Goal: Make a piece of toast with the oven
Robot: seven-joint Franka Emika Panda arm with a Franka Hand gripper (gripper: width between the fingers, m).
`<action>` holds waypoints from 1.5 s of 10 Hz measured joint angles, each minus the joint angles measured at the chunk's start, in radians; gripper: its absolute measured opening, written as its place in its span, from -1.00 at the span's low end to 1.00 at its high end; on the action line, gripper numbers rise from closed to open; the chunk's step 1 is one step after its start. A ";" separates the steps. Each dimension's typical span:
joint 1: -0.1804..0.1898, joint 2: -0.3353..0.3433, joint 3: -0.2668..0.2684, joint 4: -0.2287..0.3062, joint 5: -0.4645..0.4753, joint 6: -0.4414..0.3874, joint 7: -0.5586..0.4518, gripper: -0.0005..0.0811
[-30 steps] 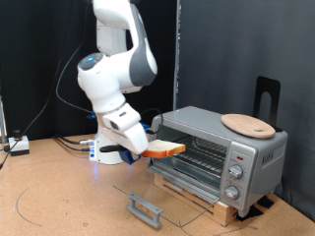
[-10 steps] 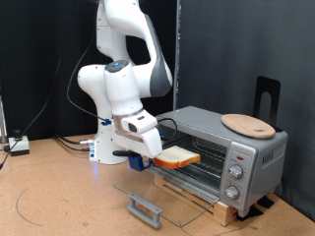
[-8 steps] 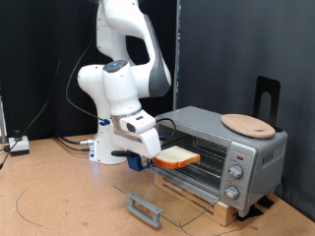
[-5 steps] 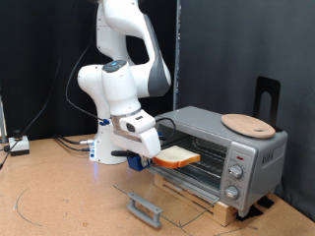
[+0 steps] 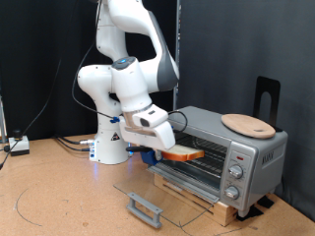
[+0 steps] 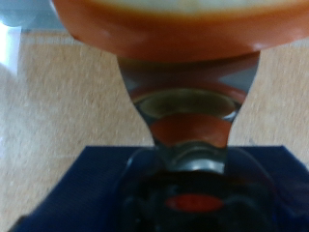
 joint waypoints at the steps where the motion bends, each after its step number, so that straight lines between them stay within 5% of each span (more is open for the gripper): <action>1: 0.017 -0.018 0.015 -0.012 0.009 -0.003 0.005 -0.02; 5: 0.060 -0.065 0.079 -0.050 0.025 -0.009 0.072 -0.02; 10: 0.061 -0.058 0.116 -0.052 0.024 0.018 0.151 -0.02; 15: -0.024 0.001 0.115 -0.034 -0.095 0.131 0.176 -0.02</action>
